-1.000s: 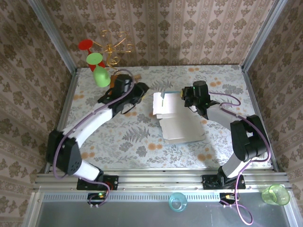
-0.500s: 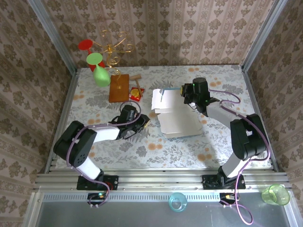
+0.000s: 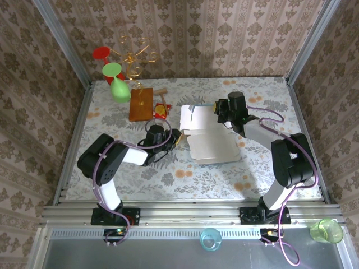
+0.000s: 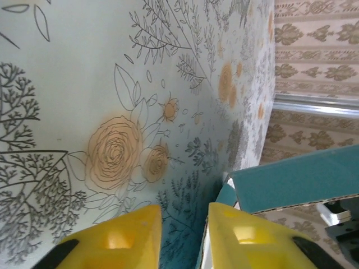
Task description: Fold the paper box
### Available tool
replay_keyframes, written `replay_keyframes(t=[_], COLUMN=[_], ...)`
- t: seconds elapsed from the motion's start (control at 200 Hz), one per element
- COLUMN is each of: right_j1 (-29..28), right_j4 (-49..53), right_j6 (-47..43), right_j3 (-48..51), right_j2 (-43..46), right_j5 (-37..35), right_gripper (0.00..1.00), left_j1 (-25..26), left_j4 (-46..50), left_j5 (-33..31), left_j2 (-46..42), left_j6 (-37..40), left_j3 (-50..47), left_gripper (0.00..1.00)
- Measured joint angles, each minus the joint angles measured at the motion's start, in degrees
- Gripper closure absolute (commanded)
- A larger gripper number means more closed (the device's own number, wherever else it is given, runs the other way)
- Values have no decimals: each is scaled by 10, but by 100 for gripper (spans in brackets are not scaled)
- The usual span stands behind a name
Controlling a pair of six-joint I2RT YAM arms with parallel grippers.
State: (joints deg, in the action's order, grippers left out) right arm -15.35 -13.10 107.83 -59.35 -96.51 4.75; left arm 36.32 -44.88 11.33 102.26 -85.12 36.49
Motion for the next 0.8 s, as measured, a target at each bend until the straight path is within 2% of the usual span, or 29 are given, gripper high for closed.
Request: replay_keyframes(t=[0.28, 0.5, 0.8], right_j1=[0, 0, 2], right_j4=[-1, -1, -6], right_j6=[7, 11, 19], right_j3=[-1, -3, -6], right_j2=[0, 0, 0], right_j5=[-4, -7, -14], right_gripper=[100, 100, 100], left_j1=[3, 12, 23], left_j4=[-39, -76, -87], left_j5=[-33, -35, -35], left_j2=[6, 52, 56], left_j6=[-44, -70, -79], left_j3=[-21, -6, 24], left_gripper=[87, 81, 75])
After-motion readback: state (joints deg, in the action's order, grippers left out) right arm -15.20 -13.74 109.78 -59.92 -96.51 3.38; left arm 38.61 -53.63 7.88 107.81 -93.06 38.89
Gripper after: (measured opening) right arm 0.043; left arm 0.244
